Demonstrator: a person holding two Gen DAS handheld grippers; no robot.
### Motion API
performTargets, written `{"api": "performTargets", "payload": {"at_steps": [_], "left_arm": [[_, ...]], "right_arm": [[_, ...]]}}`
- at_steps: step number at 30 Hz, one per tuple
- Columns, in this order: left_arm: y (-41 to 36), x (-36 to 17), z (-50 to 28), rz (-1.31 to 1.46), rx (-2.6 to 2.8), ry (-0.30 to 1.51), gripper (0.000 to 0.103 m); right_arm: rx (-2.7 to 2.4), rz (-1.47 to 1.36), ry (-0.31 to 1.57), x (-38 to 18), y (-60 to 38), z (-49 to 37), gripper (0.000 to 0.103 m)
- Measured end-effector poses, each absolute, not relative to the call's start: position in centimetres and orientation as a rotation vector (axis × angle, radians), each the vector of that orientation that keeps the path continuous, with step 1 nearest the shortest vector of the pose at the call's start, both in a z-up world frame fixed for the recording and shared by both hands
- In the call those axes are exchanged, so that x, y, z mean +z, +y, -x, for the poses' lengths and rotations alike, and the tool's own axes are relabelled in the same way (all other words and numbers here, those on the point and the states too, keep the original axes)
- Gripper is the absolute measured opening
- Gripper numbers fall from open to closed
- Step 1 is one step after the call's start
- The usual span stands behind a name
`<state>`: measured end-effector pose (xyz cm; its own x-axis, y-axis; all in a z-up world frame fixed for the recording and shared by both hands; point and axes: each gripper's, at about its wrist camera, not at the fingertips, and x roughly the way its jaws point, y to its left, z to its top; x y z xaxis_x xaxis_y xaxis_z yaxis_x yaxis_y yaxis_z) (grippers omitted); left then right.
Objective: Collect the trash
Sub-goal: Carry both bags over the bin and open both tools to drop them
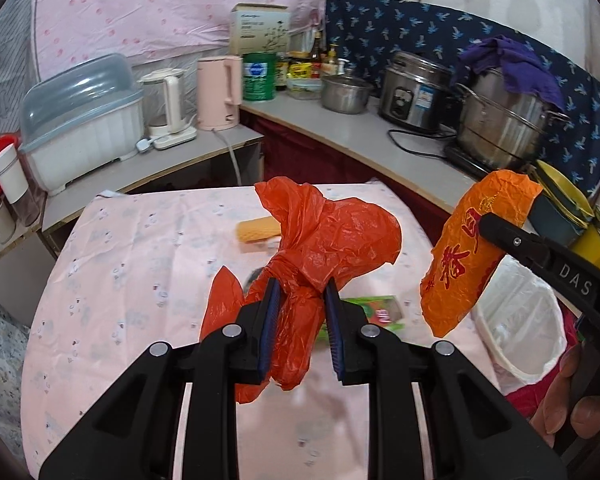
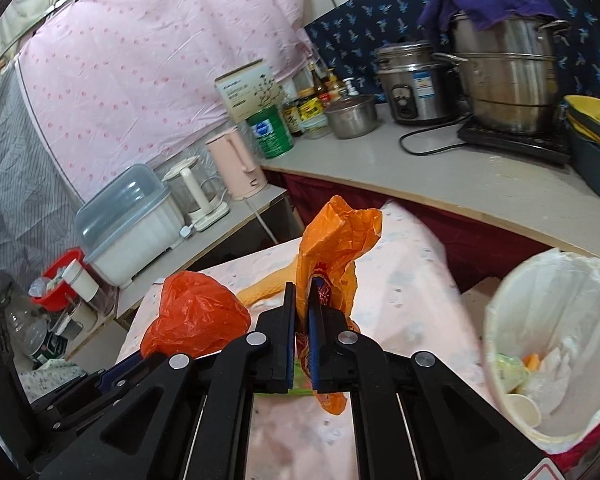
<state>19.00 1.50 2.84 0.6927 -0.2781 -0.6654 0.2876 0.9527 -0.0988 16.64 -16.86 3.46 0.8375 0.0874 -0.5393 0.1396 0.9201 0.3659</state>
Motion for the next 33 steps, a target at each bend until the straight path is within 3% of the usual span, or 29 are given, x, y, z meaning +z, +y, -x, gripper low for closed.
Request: {"api": "performTargets", "payload": {"at_steps": [13, 33], "left_arm": [[-8.6, 3.1, -14.5, -0.100, -0.472, 0.739, 0.022], [-20.8, 0.3, -12.1, -0.212, -0.644, 0.808, 0.022]], "right_arm": [[-0.182, -0.465, 0.533, 3.8, -26.2, -9.5, 0.006], [-0.355, -0.570, 0.527, 0.0, -37.0, -4.0, 0.006]]}}
